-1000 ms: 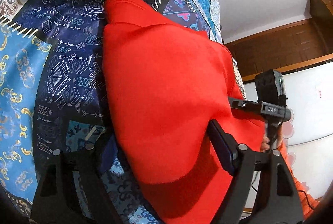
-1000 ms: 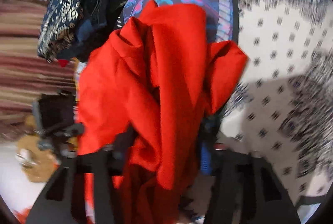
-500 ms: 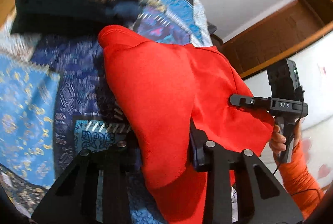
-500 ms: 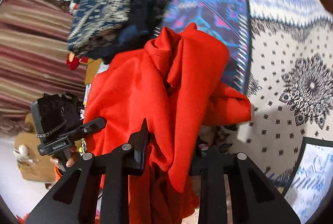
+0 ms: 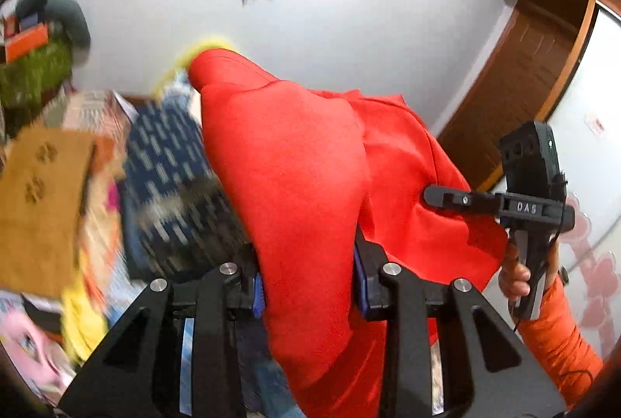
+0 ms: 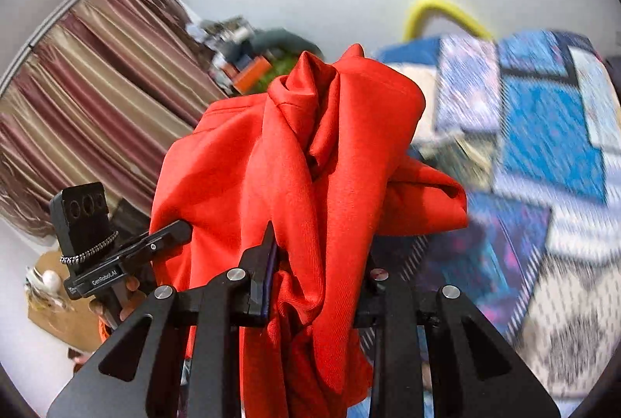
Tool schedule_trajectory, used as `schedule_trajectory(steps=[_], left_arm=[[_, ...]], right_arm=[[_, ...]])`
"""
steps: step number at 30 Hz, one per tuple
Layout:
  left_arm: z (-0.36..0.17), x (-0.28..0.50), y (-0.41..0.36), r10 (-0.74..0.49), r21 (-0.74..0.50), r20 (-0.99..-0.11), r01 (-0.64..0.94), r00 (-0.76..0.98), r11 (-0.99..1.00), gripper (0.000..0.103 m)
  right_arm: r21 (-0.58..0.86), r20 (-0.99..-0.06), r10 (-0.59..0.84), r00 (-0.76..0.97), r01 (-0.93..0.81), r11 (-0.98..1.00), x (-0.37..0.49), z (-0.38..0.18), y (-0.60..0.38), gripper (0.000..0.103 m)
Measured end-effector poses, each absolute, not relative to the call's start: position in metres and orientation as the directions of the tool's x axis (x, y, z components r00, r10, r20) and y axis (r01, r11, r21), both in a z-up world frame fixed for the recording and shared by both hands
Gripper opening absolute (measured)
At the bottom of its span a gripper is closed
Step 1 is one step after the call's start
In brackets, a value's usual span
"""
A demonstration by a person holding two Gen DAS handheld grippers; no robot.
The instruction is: Fold large clothes
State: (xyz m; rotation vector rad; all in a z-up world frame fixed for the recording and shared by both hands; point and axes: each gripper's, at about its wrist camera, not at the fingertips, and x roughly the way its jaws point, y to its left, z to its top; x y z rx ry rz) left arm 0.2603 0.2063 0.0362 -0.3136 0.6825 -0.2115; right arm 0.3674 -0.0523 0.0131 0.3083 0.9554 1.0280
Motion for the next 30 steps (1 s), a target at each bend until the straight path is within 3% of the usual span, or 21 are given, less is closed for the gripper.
schedule_trajectory(steps=[4,8,14,17,21,25,28,30], left_arm=[[0.068,0.291,0.25,-0.249,-0.32,-0.555,0.072,0.794,0.945,0.034],[0.066,0.337,0.295,-0.225,-0.334,-0.575,0.025,0.787,0.942,0.034],[0.0,0.398,0.348,-0.21,-0.355,-0.68,-0.065,0.702,0.933,0.036],[-0.047,0.414,0.369,-0.182,-0.329,-0.728,-0.105,0.661,0.938,0.045],[-0.062,0.405,0.375,-0.235,-0.39,-0.697,-0.083,0.677,0.917,0.054],[-0.052,0.388,0.353,-0.144,-0.275,-0.715,-0.086,0.684,0.958,0.067],[-0.05,0.37,0.332,-0.068,-0.178,-0.734,-0.095,0.675,0.979,0.091],[-0.054,0.358,0.322,-0.018,-0.117,-0.741,-0.103,0.671,0.988,0.092]], right_arm=[[0.625,-0.469,0.864,0.185,-0.621,0.472,0.402,0.027,-0.01,0.024],[0.663,-0.44,0.88,0.179,-0.596,0.453,0.435,0.011,0.022,0.024],[0.659,-0.549,0.822,0.15,-0.527,0.537,0.482,-0.067,0.076,0.024],[0.595,-0.644,0.747,0.163,-0.507,0.624,0.499,-0.114,0.087,0.026],[0.574,-0.654,0.737,0.171,-0.522,0.631,0.5,-0.134,0.081,0.036],[0.463,-0.709,0.663,0.239,-0.551,0.694,0.483,-0.122,0.075,0.046],[0.337,-0.747,0.586,0.315,-0.581,0.741,0.465,-0.113,0.068,0.059],[0.289,-0.754,0.558,0.347,-0.588,0.756,0.457,-0.113,0.063,0.064]])
